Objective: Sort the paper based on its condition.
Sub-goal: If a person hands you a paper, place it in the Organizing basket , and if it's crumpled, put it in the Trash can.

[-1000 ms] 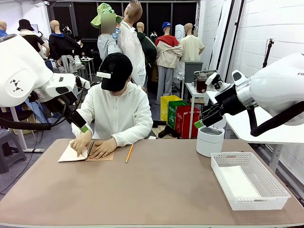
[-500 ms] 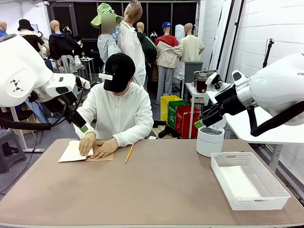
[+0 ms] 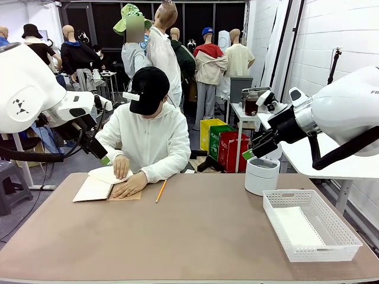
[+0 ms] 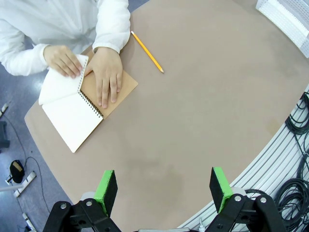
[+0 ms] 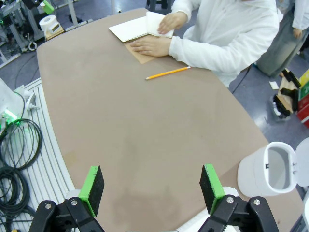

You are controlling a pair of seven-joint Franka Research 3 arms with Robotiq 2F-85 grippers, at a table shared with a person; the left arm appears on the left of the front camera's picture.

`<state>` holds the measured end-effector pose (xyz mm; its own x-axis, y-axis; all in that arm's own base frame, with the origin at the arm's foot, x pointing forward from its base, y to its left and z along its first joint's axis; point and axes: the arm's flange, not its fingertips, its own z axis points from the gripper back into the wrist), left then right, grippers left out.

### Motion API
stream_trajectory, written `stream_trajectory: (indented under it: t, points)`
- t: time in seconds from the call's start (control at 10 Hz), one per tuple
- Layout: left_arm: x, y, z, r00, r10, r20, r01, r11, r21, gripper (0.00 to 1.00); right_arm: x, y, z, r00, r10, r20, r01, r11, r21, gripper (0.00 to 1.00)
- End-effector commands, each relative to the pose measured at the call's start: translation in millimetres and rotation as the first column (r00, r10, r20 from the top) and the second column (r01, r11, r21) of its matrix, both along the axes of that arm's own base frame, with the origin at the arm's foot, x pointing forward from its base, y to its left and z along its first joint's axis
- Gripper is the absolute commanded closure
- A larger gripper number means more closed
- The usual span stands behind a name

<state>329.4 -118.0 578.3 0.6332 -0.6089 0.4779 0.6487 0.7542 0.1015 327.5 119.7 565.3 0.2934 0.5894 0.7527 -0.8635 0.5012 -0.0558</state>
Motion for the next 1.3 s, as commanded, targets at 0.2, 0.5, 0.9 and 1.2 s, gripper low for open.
stream_trajectory:
  t: [0.2,0.5,0.9,1.2]
  points:
    - [-0.1,0.6,0.5,1.0,-0.014,-0.005,0.014,1.0,-0.013,0.0,-0.4,0.0,0.0,1.0,0.01,-0.005,-0.01,1.0,0.009,0.0]
    - [-0.1,0.6,0.5,1.0,-0.014,-0.005,0.014,1.0,-0.013,0.0,-0.4,0.0,0.0,1.0,0.01,-0.005,-0.01,1.0,0.009,0.0]
    - [-0.1,0.6,0.5,1.0,-0.014,-0.005,0.014,1.0,-0.013,0.0,-0.4,0.0,0.0,1.0,0.01,-0.005,-0.01,1.0,0.009,0.0]
    - [-0.1,0.6,0.5,1.0,-0.014,-0.005,0.014,1.0,-0.013,0.0,-0.4,0.0,0.0,1.0,0.01,-0.005,-0.01,1.0,0.009,0.0]
